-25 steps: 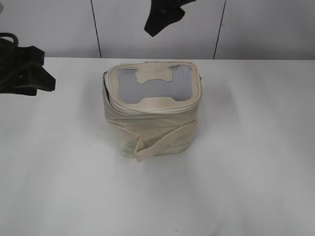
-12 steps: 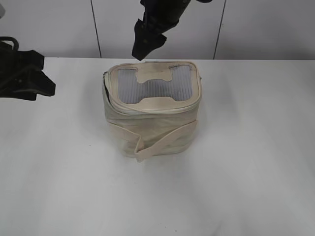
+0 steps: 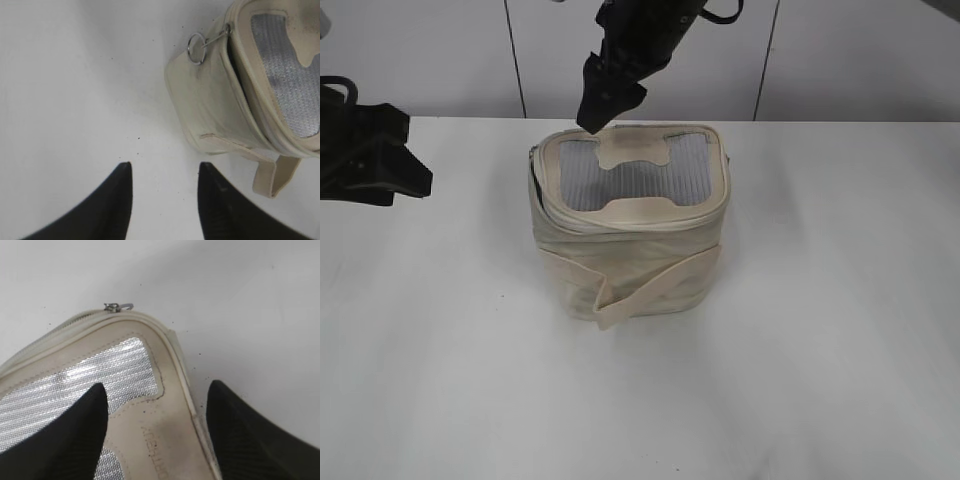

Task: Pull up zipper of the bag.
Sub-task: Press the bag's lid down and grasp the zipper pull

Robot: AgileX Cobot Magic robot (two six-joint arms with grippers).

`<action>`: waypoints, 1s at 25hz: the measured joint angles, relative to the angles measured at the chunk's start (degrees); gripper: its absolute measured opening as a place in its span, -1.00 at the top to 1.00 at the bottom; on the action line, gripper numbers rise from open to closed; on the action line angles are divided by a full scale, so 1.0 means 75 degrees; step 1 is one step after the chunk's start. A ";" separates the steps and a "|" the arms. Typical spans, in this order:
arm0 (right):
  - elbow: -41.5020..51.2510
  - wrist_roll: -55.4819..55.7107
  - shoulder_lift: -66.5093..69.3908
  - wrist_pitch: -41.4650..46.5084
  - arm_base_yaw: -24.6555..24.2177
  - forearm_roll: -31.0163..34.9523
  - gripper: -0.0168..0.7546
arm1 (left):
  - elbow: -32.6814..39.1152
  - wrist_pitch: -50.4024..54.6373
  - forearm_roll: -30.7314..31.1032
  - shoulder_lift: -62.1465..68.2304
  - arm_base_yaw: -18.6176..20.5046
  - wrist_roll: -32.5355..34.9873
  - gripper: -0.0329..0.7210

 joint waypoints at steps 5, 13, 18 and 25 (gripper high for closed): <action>0.0000 -0.0043 0.0101 -0.0194 0.0000 0.0044 -0.32 | 0.0000 0.0000 0.0000 0.0000 0.0000 0.0000 0.03; 0.0000 -0.0146 0.0410 -0.0218 0.0000 0.0304 -0.32 | 0.0000 0.0000 0.0000 0.0000 0.0000 0.0000 0.03; -0.0014 -0.0162 0.0594 -0.0217 0.0000 0.0380 -0.27 | 0.0000 0.0000 0.0000 0.0000 0.0000 0.0000 0.03; -0.0027 -0.0162 0.0593 -0.0150 -0.0009 0.0340 0.27 | 0.0000 0.0000 0.0000 0.0000 0.0000 0.0000 0.03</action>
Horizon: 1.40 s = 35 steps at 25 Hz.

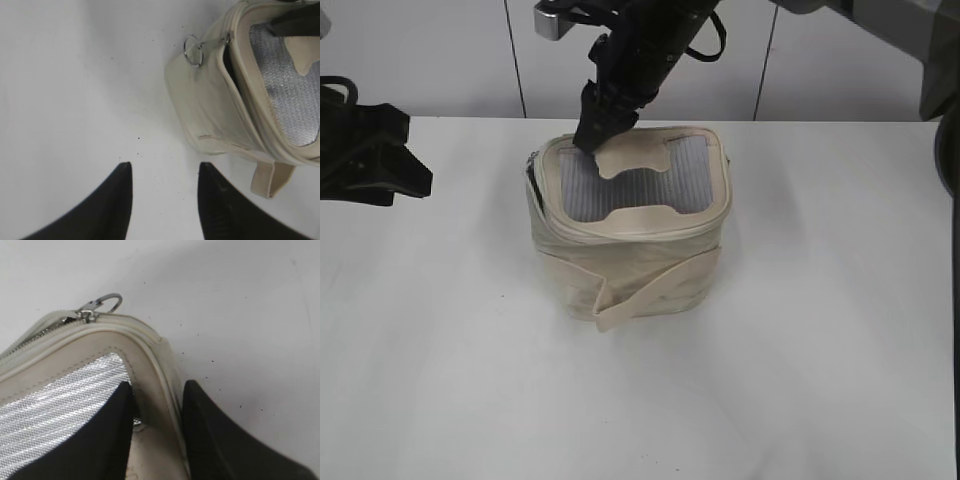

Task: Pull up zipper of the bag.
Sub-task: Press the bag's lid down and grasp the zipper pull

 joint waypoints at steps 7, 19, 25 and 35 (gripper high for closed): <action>-0.0034 -0.0008 0.0000 0.0061 0.0023 -0.0091 0.33 | 0.0000 0.0000 0.0002 0.0000 0.0000 0.0000 0.03; -0.0049 0.0462 0.0000 0.0088 0.0408 -0.0974 0.15 | 0.0000 0.0058 0.0002 0.0000 0.0000 0.0000 0.03; -0.0324 0.0501 -0.0017 0.0203 0.0452 -0.1133 0.08 | 0.0000 0.0174 0.0002 0.0000 0.0000 0.0007 0.03; -0.0755 0.0537 0.0032 0.0327 0.0500 -0.1329 -0.32 | 0.0000 0.0231 -0.0006 0.0000 0.0000 0.0007 0.03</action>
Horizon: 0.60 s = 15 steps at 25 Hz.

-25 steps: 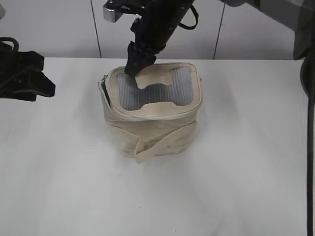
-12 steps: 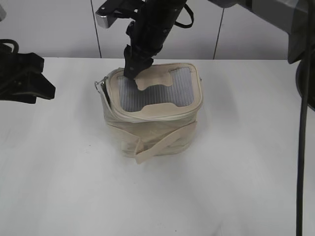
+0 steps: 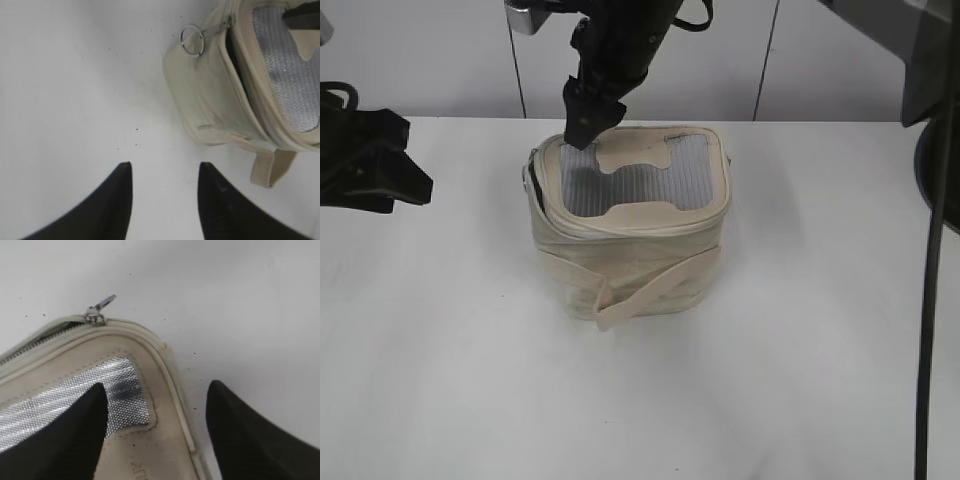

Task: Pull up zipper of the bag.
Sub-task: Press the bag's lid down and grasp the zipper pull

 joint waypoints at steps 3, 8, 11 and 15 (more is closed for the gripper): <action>0.0000 0.0123 0.0186 0.0009 0.0000 -0.0016 -0.33 | 0.0000 0.0007 0.0000 0.0000 0.0000 0.0000 0.03; -0.0022 0.0228 0.0364 0.0009 0.0000 0.0001 -0.31 | 0.0000 0.0069 0.0000 0.0000 0.0000 0.0000 0.03; -0.0066 0.0307 0.0416 0.0029 0.0000 0.0057 -0.13 | 0.0000 0.0069 0.0000 0.0000 0.0000 0.0000 0.03; -0.0080 0.0323 0.0422 0.0006 -0.0016 0.0031 0.42 | 0.0000 0.0063 0.0000 0.0000 0.0000 0.0000 0.03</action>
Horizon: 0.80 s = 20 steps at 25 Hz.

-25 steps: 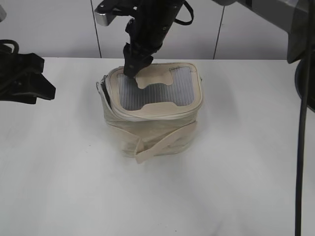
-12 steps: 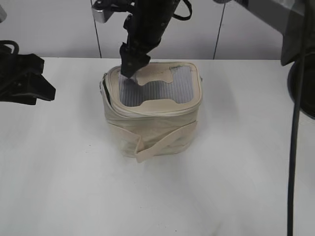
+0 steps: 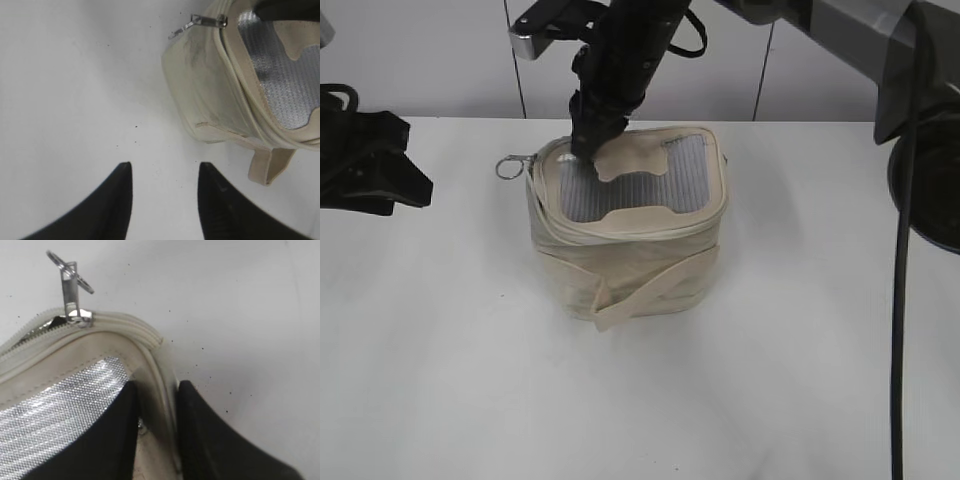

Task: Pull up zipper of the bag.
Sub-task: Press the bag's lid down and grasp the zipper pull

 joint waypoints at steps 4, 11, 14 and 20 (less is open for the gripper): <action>0.0000 0.0005 0.0003 0.0000 -0.0009 0.0030 0.80 | 0.0000 -0.0113 0.0000 0.0000 0.0000 0.0000 0.03; 0.0000 0.0098 0.0003 0.0007 -0.0009 0.0218 0.81 | 0.0000 -0.0318 0.0007 0.0000 0.0000 0.0000 0.02; 0.0097 0.0264 -0.0077 0.0007 -0.0009 0.0210 0.82 | 0.0000 -0.0422 0.0007 0.0000 0.0000 0.0010 -0.05; 0.0866 0.0315 -0.0584 -0.0114 0.0050 0.0196 0.83 | 0.0000 -0.0752 -0.0037 0.0082 0.0000 0.0552 -0.21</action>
